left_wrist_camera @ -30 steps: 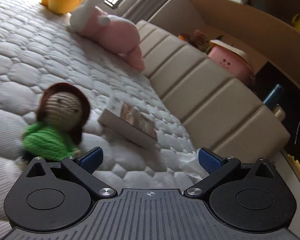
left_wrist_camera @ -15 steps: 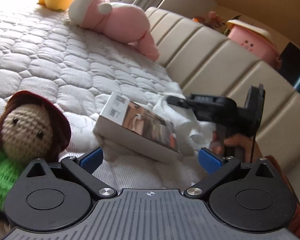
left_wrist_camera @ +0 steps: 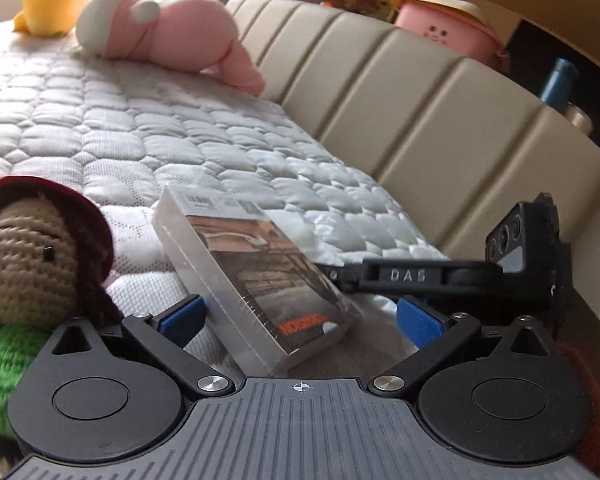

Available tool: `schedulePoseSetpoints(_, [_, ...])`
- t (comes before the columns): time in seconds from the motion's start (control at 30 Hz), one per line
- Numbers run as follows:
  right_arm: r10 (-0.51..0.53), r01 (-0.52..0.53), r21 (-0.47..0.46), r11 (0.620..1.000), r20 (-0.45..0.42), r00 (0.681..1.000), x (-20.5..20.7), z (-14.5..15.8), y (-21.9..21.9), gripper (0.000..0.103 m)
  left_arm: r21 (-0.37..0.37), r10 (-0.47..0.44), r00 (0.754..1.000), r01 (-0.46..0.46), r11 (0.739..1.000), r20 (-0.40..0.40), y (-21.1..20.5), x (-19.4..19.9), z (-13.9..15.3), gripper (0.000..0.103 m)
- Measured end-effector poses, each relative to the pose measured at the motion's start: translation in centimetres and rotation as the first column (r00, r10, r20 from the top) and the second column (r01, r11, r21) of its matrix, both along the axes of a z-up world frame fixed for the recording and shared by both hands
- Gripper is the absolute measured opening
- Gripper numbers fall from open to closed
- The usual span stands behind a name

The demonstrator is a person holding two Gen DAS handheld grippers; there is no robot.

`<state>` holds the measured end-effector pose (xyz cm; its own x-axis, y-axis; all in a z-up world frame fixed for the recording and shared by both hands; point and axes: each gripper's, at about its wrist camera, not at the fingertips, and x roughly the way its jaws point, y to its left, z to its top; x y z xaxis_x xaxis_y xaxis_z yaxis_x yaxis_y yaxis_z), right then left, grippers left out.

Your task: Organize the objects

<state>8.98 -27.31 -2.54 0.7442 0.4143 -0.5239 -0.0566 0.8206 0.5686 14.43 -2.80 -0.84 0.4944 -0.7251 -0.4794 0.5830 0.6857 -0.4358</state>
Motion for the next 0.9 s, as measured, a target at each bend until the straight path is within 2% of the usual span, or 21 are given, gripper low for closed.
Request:
schedulePoseSetpoints(0.1, [-0.009, 0.01, -0.031, 0.999, 0.039, 0.999, -2.8, -0.1, 1.3, 0.011, -0.014, -0.009, 0.999, 0.009, 1.0, 0.051, 1.0, -2.2, 0.4, 0.103])
schedulePoseSetpoints(0.2, [0.003, 0.013, -0.162, 0.987, 0.098, 0.995, -4.1, 0.8, 3.0, 0.021, -0.049, 0.005, 0.993, 0.001, 0.999, 0.12, 2.4, -3.9, 1.5, 0.103])
schedulePoseSetpoints(0.23, [0.001, 0.024, -0.201, 0.979, 0.121, 0.993, -4.4, 1.3, 3.5, 0.031, -0.067, 0.025, 0.988, -0.014, 0.998, 0.154, 3.3, -4.6, 2.3, 0.103])
schedulePoseSetpoints(0.27, [-0.007, 0.045, -0.241, 0.97, 0.154, 0.988, -4.8, 1.9, 3.9, 0.048, -0.083, 0.055, 0.979, -0.039, 0.996, 0.198, 4.5, -5.4, 3.1, 0.103])
schedulePoseSetpoints(0.3, [-0.022, 0.078, -0.283, 0.956, 0.197, 0.98, -5.5, 2.6, 4.2, 0.058, -0.099, 0.099, 0.963, -0.076, 0.992, 0.253, 5.9, -6.4, 4.1, 0.103])
schedulePoseSetpoints(0.33, [-0.042, 0.12, -0.317, 0.941, 0.243, 0.969, -6.1, 3.1, 4.5, 0.082, -0.112, 0.156, 0.938, -0.127, 0.986, 0.31, 7.6, -7.3, 4.9, 0.103])
schedulePoseSetpoints(0.37, [-0.065, 0.169, -0.341, 0.925, 0.296, 0.953, -6.9, 3.7, 4.7, 0.094, -0.118, 0.243, 0.896, -0.214, 0.97, 0.371, 9.6, -8.3, 5.7, 0.103])
schedulePoseSetpoints(0.4, [-0.081, 0.21, -0.356, 0.91, 0.343, 0.936, -7.6, 4.1, 4.9, 0.093, -0.123, 0.337, 0.843, -0.316, 0.941, 0.42, 11.6, -9.1, 6.3, 0.103])
schedulePoseSetpoints(0.43, [-0.09, 0.238, -0.362, 0.901, 0.38, 0.921, -8.3, 4.4, 4.9, 0.094, -0.123, 0.44, 0.781, -0.433, 0.893, 0.444, 13.4, -9.5, 6.4, 0.103])
schedulePoseSetpoints(0.47, [-0.096, 0.256, -0.365, 0.895, 0.404, 0.91, -8.8, 4.5, 4.9, 0.094, -0.116, 0.557, 0.698, -0.573, 0.812, 0.45, 15.5, -9.7, 6.3, 0.103])
schedulePoseSetpoints(0.5, [-0.102, 0.263, -0.361, 0.895, 0.408, 0.907, -9.2, 4.5, 4.8, 0.094, -0.105, 0.655, 0.618, -0.688, 0.718, 0.435, 17.6, -9.6, 6.1, 0.103])
schedulePoseSetpoints(0.53, [-0.111, 0.263, -0.35, 0.899, 0.399, 0.91, -9.3, 4.3, 4.7, 0.094, -0.09, 0.728, 0.571, -0.76, 0.643, 0.379, 19.6, -9.1, 5.5, 0.103])
schedulePoseSetpoints(0.57, [-0.12, 0.263, -0.339, 0.903, 0.389, 0.913, -9.5, 4.1, 4.5, 0.094, -0.093, 0.779, 0.555, -0.794, 0.6, 0.291, 21.8, -8.5, 4.7, 0.103])
schedulePoseSetpoints(0.6, [-0.129, 0.26, -0.325, 0.909, 0.373, 0.919, -9.5, 3.9, 4.4, 0.094, -0.117, 0.81, 0.563, -0.805, 0.582, 0.163, 24.3, -7.7, 3.4, 0.103])
schedulePoseSetpoints(0.67, [-0.141, 0.242, -0.29, 0.926, 0.33, 0.934, -9.5, 3.3, 4.0, 0.094, -0.189, 0.803, 0.591, -0.8, 0.569, -0.081, 27.9, -6.1, 0.6, 0.103])
schedulePoseSetpoints(0.7, [-0.148, 0.237, -0.271, 0.933, 0.311, 0.939, -9.6, 3.0, 3.8, 0.094, -0.208, 0.787, 0.59, -0.805, 0.555, -0.183, 29.1, -5.2, -0.8, 0.103])
schedulePoseSetpoints(0.73, [-0.155, 0.235, -0.257, 0.937, 0.298, 0.942, -9.5, 2.7, 3.9, 0.094, -0.213, 0.775, 0.583, -0.812, 0.544, -0.243, 29.7, -4.5, -2.0, 0.103])
schedulePoseSetpoints(0.77, [-0.162, 0.238, -0.246, 0.939, 0.293, 0.942, -9.5, 2.5, 4.0, 0.094, -0.21, 0.783, 0.58, -0.814, 0.542, -0.225, 29.3, -4.4, -2.1, 0.103])
schedulePoseSetpoints(0.8, [-0.171, 0.246, -0.237, 0.94, 0.295, 0.94, -9.8, 2.3, 4.2, 0.094, -0.2, 0.786, 0.591, -0.805, 0.558, -0.183, 28.3, -4.3, -1.8, 0.103])
schedulePoseSetpoints(0.83, [-0.179, 0.255, -0.233, 0.938, 0.305, 0.935, -10.1, 2.1, 4.4, 0.093, -0.196, 0.764, 0.623, -0.781, 0.593, -0.171, 27.3, -4.0, -1.5, 0.103])
schedulePoseSetpoints(0.9, [-0.189, 0.282, -0.243, 0.928, 0.346, 0.919, -11.2, 2.0, 5.2, 0.093, -0.219, 0.682, 0.708, -0.706, 0.674, -0.183, 24.8, -3.6, -1.6, 0.103])
